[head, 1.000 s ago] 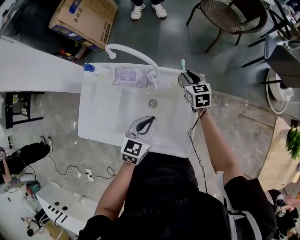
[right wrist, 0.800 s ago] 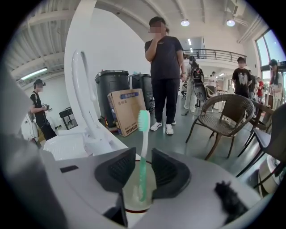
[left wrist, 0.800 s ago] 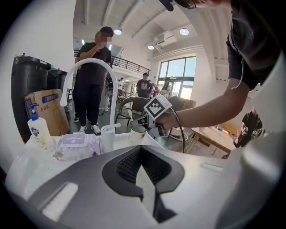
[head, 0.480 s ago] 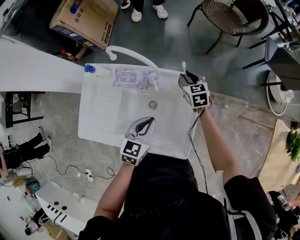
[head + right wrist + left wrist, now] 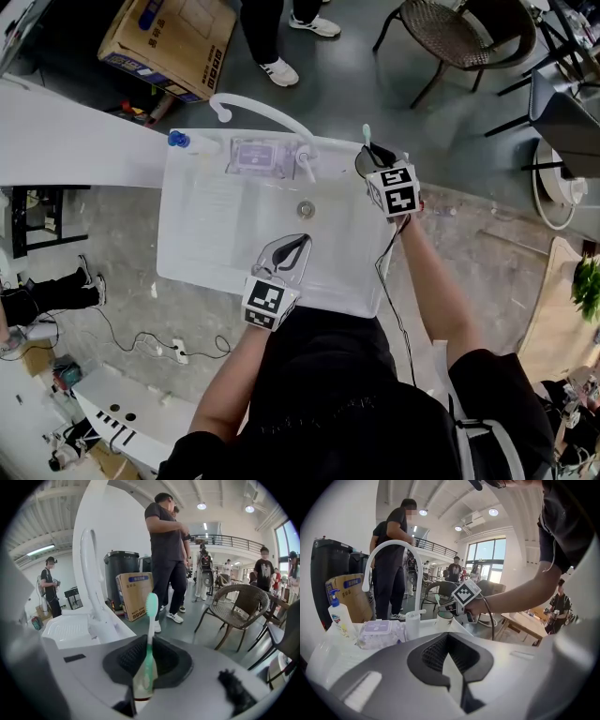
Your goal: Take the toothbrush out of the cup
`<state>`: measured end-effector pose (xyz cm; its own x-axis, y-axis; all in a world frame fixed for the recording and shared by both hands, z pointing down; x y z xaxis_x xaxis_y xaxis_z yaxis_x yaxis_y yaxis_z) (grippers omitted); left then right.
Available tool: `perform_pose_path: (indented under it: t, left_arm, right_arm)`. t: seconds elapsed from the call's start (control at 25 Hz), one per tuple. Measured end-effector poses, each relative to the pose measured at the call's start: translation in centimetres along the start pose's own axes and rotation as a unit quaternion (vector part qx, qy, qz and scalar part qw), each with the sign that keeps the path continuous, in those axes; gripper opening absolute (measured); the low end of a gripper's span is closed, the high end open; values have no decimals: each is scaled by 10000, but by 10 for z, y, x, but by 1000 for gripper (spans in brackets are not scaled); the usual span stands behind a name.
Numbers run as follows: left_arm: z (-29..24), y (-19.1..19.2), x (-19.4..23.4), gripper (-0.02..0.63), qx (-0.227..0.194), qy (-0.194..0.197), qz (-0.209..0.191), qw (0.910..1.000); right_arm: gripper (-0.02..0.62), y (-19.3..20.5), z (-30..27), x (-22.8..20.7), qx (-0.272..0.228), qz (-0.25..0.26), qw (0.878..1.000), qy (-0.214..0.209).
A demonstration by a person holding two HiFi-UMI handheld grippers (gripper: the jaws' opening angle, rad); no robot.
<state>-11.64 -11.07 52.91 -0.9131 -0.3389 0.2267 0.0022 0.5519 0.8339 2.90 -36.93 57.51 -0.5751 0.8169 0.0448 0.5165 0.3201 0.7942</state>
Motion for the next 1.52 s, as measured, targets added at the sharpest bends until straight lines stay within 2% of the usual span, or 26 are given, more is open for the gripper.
perform_pose_path:
  t: [0.56,1.52]
  left_arm:
    - [4,-2,-8,6,-58,8,-71,10000]
    - [29,12,-42,6,-214,212,-230,9993]
  right_arm:
    - [41,7,18,10,-200,-105,9995,-204]
    - [40,3,79,25,-665,-62,9977,137]
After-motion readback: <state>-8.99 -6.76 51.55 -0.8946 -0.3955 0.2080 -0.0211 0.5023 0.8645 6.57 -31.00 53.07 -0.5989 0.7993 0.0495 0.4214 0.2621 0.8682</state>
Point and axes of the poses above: the fingertips, and each gripper's own axes: z backward along the fingers, x to its left, y out of its underside, the point moved 9 cm from there along z, backward along the fingers, and after that the axes turned 4 degrees about z, right-handed, at the moved point
